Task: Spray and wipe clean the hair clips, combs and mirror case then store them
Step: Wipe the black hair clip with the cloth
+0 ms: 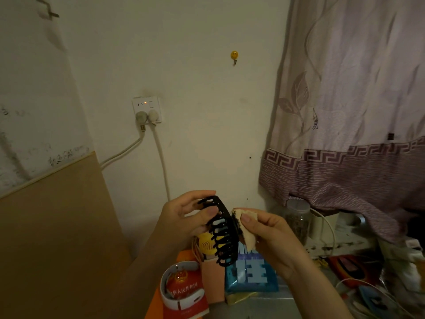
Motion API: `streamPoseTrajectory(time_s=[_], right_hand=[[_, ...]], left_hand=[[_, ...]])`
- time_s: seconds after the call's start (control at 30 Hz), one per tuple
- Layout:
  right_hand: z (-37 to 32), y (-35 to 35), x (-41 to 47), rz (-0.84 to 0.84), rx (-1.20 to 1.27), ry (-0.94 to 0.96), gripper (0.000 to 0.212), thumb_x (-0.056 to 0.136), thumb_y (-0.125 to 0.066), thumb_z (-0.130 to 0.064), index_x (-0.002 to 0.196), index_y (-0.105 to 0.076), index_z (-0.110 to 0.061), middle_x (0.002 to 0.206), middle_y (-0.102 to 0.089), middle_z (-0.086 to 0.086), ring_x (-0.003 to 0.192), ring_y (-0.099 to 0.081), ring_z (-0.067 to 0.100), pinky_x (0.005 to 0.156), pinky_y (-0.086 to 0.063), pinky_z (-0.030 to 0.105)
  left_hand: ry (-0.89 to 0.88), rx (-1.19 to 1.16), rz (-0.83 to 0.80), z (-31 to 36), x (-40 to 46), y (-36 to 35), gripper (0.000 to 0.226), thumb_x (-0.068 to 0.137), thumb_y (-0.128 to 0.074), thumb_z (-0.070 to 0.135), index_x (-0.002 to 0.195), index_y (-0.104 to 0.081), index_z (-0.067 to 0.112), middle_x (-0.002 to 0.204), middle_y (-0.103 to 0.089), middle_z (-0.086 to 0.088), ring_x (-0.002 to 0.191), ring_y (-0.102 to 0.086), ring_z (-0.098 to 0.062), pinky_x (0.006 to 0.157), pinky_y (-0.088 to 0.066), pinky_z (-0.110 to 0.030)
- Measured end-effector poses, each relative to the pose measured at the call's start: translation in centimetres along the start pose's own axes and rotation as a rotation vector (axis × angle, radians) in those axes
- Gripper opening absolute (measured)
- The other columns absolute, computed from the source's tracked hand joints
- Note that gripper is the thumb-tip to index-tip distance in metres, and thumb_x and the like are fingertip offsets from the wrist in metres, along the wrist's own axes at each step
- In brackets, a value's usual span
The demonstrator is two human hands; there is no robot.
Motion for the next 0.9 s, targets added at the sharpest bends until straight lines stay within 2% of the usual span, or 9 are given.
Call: streamPoseTrajectory(time_s=[0.1, 0.23, 0.3, 0.33, 0.43, 0.57, 0.67, 0.77, 0.9], right_hand=[[0.6, 0.8, -0.3, 0.053, -0.029, -0.013, 0.031, 0.07, -0.067, -0.014, 0.096, -0.073, 0.0, 0.087, -0.072, 0.02, 0.072, -0.067, 0.024, 0.063, -0.056, 0.029], [1.1, 1.8, -1.0, 0.164, -0.112, 0.023, 0.021, 0.07, -0.066, -0.022, 0.082, -0.078, -0.01, 0.076, -0.071, 0.016, 0.062, -0.065, 0.021, 0.055, -0.053, 0.026], [1.1, 2.1, -1.1, 0.217, -0.151, 0.077, 0.024, 0.074, -0.064, -0.025, 0.086, -0.078, -0.011, 0.081, -0.073, 0.015, 0.067, -0.065, 0.026, 0.058, -0.053, 0.029], [1.1, 2.2, -1.1, 0.238, -0.168, 0.103, 0.027, 0.074, -0.063, -0.026, 0.091, -0.077, -0.011, 0.086, -0.075, 0.01, 0.072, -0.067, 0.026, 0.062, -0.054, 0.029], [1.1, 1.4, -1.1, 0.25, -0.216, 0.164, 0.037, 0.07, -0.063, -0.028, 0.099, -0.074, -0.008, 0.102, -0.074, -0.006, 0.089, -0.07, 0.016, 0.072, -0.055, 0.026], [1.8, 0.5, -1.9, 0.226, -0.308, 0.213, 0.024, 0.077, -0.067, -0.016, 0.1, -0.073, -0.015, 0.093, -0.076, -0.003, 0.084, -0.071, 0.009, 0.066, -0.052, 0.016], [2.5, 1.3, -2.6, 0.248, -0.37, 0.199, 0.019, 0.085, -0.063, -0.006, 0.098, -0.073, -0.017, 0.085, -0.076, -0.001, 0.074, -0.069, 0.005, 0.062, -0.051, 0.016], [2.8, 2.5, -3.4, 0.32, -0.387, 0.165, 0.019, 0.088, -0.061, -0.009, 0.091, -0.073, -0.023, 0.085, -0.076, -0.003, 0.076, -0.069, 0.01, 0.064, -0.055, 0.021], [2.8, 3.8, -4.6, 0.429, -0.306, 0.217, 0.021, 0.088, -0.06, -0.011, 0.089, -0.075, -0.026, 0.093, -0.075, -0.008, 0.081, -0.07, 0.008, 0.062, -0.052, 0.017]], left_hand=[[0.003, -0.06, 0.078, -0.1, 0.4, 0.8, 0.042, 0.054, -0.076, 0.029, 0.093, -0.072, 0.017, 0.091, -0.074, -0.008, 0.08, -0.073, -0.022, 0.061, -0.056, -0.024], [0.022, -0.098, 0.159, -0.7, 0.6, 1.8, 0.04, 0.055, -0.077, 0.028, 0.092, -0.07, 0.015, 0.088, -0.075, -0.009, 0.078, -0.073, -0.022, 0.06, -0.056, -0.023], [0.034, -0.101, 0.17, -1.2, 0.6, 1.8, 0.043, 0.054, -0.078, 0.029, 0.094, -0.069, 0.013, 0.089, -0.075, -0.009, 0.079, -0.073, -0.023, 0.061, -0.057, -0.024], [0.041, -0.103, 0.174, -1.5, 0.5, 1.6, 0.046, 0.054, -0.078, 0.029, 0.095, -0.068, 0.011, 0.089, -0.075, -0.009, 0.079, -0.073, -0.023, 0.061, -0.057, -0.024], [0.052, -0.106, 0.19, -2.2, 0.5, 0.9, 0.053, 0.052, -0.078, 0.03, 0.097, -0.064, 0.006, 0.088, -0.075, -0.009, 0.078, -0.073, -0.023, 0.059, -0.056, -0.023], [0.054, -0.125, 0.206, -3.0, 0.6, 0.3, 0.05, 0.052, -0.078, 0.031, 0.095, -0.067, 0.009, 0.089, -0.075, -0.007, 0.079, -0.073, -0.021, 0.06, -0.056, -0.022], [0.082, -0.168, 0.212, -3.6, 0.8, 0.4, 0.043, 0.058, -0.077, 0.028, 0.096, -0.067, 0.009, 0.091, -0.075, -0.008, 0.082, -0.073, -0.022, 0.062, -0.056, -0.022], [0.109, -0.216, 0.191, -4.1, 0.9, 0.1, 0.042, 0.062, -0.075, 0.027, 0.099, -0.067, 0.008, 0.092, -0.075, -0.01, 0.084, -0.073, -0.023, 0.062, -0.056, -0.022], [0.148, -0.226, 0.16, -5.3, 0.4, -1.4, 0.035, 0.062, -0.075, 0.026, 0.093, -0.069, 0.012, 0.09, -0.075, -0.007, 0.083, -0.073, -0.021, 0.061, -0.056, -0.022]])
Point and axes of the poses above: each hand's wrist, its own x-axis towards the middle knuckle, its own y-axis out of the back of the hand, z = x × y, the point moved 2 cm from there along x, towards the middle knuckle
